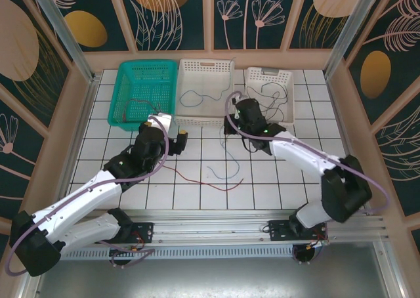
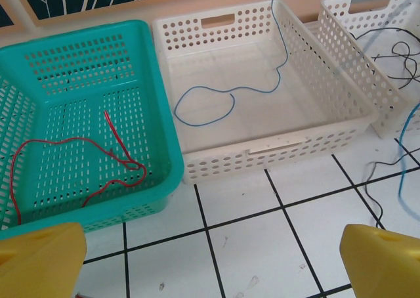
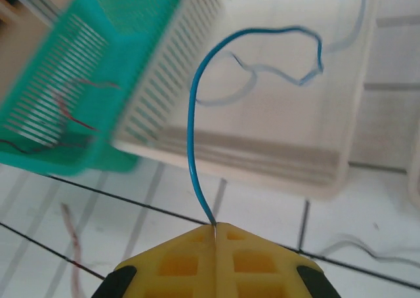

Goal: Untangle the cables

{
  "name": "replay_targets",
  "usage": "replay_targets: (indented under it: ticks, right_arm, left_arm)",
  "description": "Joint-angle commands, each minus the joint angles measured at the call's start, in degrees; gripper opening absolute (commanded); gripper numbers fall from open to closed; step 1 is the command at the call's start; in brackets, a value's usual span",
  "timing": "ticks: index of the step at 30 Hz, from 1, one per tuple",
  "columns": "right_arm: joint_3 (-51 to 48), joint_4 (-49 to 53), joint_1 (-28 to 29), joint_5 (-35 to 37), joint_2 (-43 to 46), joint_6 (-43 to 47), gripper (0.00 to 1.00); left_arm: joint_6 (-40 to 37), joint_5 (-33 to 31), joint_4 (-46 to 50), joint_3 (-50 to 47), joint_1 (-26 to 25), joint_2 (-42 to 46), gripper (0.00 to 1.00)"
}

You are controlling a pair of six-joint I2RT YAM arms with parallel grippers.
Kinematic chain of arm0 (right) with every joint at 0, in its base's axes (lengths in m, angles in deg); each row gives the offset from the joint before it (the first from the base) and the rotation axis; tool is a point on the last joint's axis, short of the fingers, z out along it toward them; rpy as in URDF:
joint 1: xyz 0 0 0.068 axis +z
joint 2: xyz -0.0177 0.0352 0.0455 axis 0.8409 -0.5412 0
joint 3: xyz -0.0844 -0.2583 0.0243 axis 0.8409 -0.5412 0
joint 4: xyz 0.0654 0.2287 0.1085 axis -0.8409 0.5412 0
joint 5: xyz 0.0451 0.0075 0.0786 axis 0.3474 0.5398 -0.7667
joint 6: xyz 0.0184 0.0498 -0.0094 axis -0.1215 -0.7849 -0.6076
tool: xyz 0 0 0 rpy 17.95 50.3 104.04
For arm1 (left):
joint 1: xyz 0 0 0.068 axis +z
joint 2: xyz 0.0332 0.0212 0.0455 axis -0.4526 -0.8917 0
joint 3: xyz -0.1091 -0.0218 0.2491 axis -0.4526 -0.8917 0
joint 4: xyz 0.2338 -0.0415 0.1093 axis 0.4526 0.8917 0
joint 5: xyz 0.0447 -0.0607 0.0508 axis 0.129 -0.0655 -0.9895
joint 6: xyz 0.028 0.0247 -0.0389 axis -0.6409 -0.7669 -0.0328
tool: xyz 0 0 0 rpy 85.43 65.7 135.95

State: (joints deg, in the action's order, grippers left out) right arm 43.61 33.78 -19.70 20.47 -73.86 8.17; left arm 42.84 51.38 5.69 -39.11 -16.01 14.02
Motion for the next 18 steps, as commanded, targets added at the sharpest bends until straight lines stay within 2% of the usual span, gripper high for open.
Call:
replay_targets:
  ticks: [1,8,13,18]
  right_arm:
    - [6.1,4.0,0.8,-0.5,3.6,0.7,0.0]
    - [23.4,9.3,2.2,-3.1,1.1,2.4,0.0]
    - [42.1,15.2,2.1,-2.8,-7.7,5.3,0.0]
    - [61.1,21.8,0.6,-3.0,-20.5,8.4,0.0]
  left_arm:
    - [-0.8,0.7,0.6,1.0,-0.1,-0.2,0.99]
    - [-0.8,0.4,0.7,1.1,-0.1,-0.3,0.99]
    - [-0.9,0.2,0.6,0.9,-0.1,-0.5,0.98]
    - [-1.0,0.1,0.6,0.9,-0.1,-0.8,0.98]
